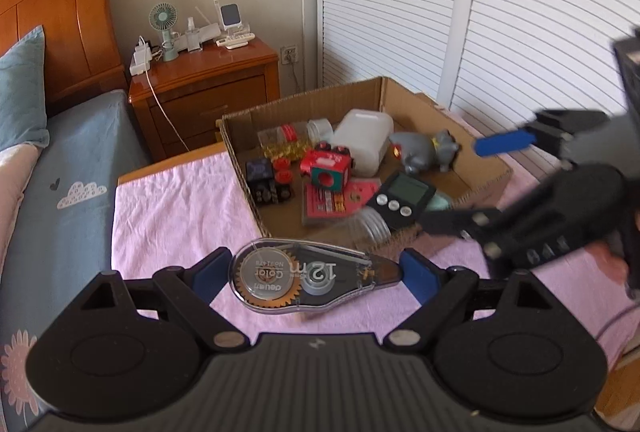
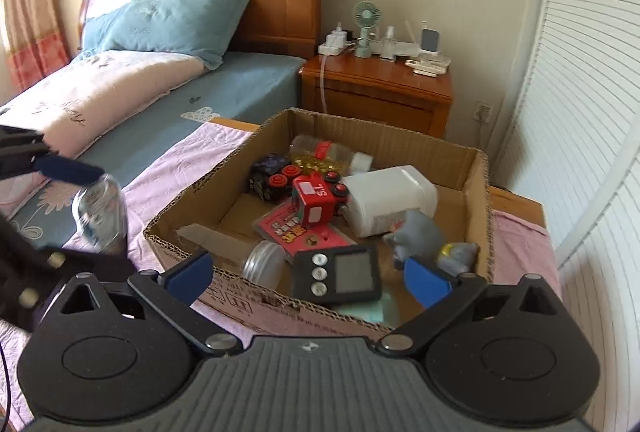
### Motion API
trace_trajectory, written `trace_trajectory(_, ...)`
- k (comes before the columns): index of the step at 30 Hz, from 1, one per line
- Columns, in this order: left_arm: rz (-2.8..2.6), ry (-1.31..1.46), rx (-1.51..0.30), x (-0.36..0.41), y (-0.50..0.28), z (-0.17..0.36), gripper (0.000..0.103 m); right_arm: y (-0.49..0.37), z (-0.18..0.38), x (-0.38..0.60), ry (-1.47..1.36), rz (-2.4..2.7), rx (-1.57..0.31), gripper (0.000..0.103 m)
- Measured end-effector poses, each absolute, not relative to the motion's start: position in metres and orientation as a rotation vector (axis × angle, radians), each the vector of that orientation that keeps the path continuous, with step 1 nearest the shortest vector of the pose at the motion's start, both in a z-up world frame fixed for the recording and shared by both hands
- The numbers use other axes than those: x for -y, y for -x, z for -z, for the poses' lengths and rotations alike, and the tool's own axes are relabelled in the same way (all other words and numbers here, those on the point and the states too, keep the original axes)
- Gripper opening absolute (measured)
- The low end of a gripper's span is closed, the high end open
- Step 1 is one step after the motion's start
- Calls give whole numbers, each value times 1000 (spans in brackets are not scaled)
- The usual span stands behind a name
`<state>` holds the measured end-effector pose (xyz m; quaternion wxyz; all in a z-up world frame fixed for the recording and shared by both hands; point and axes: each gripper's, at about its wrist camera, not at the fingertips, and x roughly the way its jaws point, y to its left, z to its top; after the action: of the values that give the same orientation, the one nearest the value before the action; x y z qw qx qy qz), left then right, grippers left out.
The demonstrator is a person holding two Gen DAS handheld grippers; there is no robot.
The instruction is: Organize rigid objects
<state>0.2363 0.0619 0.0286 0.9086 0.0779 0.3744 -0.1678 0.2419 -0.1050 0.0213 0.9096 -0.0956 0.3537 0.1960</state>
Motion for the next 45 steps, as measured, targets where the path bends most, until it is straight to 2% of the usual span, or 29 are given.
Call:
trace_trajectory(12, 345, -157, -792, -31, -305, -14, 90, -212, -25, 130, 197, -287, -748, 103)
trace_trajectory(16, 298, -67, -767, -40, -305, -16, 97, -210, -26, 135, 186, -275, -765, 103)
trace_trajectory(20, 231, -39, -757, -48, -286, -32, 97, -211, -27, 137, 173, -243, -784, 103)
trace_trajectory(27, 120, -169, -753, -30, -226, -57, 99, -211, -29, 137, 149, -119, -868, 103)
trace_trajectory(34, 75, -154, -804, -13, -183, -46, 100, -190, -33, 148, 70, -53, -898, 103)
trace_trajectory(45, 42, -71, -821, -9, -158, -45, 100, -162, -36, 156, 16, -38, -900, 103)
